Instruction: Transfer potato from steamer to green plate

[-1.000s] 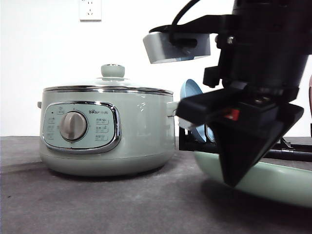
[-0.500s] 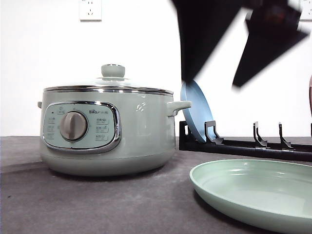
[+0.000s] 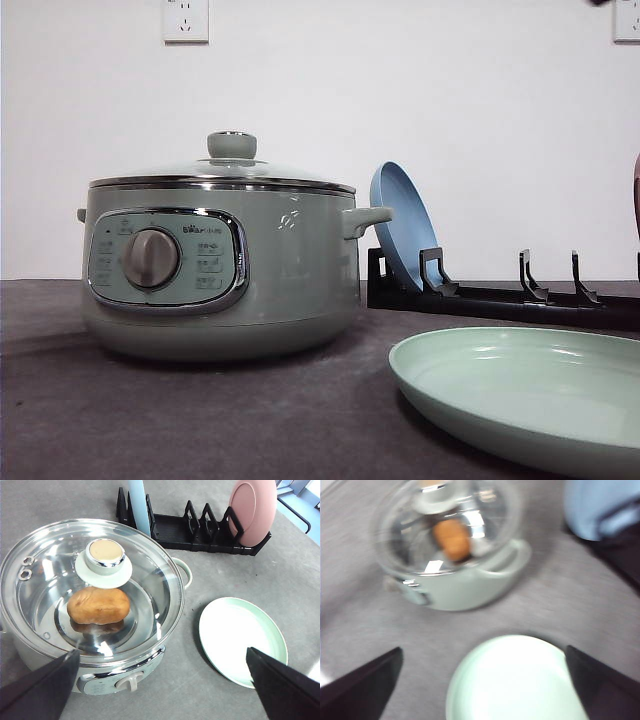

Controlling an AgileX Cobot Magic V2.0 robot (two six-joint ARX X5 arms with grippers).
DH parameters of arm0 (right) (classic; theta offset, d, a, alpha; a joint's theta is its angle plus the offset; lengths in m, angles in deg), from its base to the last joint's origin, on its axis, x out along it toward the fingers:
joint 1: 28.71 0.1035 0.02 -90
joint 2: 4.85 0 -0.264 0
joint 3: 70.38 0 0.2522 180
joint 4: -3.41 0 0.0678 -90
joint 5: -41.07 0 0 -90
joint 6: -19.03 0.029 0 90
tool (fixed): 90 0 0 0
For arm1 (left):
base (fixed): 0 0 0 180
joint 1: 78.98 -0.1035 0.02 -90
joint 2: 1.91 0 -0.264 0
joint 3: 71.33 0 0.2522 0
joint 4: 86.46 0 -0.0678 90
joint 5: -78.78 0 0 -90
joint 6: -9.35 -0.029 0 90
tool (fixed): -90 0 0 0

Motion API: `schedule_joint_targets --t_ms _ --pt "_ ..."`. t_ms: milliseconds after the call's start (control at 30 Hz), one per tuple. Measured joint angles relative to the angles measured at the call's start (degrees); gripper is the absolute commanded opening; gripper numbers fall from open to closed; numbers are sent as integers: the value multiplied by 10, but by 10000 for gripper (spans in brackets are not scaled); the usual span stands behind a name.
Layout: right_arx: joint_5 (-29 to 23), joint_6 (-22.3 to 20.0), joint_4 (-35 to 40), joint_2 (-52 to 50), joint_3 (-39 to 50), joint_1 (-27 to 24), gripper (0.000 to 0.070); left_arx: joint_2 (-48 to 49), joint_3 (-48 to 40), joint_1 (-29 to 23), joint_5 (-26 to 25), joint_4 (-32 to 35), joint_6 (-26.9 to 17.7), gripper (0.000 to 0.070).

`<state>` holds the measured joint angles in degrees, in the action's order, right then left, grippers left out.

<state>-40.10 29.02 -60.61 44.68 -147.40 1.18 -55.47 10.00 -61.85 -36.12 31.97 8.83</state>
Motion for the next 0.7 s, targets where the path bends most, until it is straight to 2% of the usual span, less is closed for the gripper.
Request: schedule_joint_targets --t_ms 133,233,467,700 --pt "63 -28 -18 -25 4 -86 700 0 0 0 0 -4 0 700" --pt "99 -37 -10 -52 27 -123 700 0 0 0 0 -9 0 700" --pt "105 -38 -6 -153 121 -134 700 0 0 0 0 -18 0 700" --pt "106 -17 -2 -242 128 -134 700 -7 6 1 0 -27 0 700"
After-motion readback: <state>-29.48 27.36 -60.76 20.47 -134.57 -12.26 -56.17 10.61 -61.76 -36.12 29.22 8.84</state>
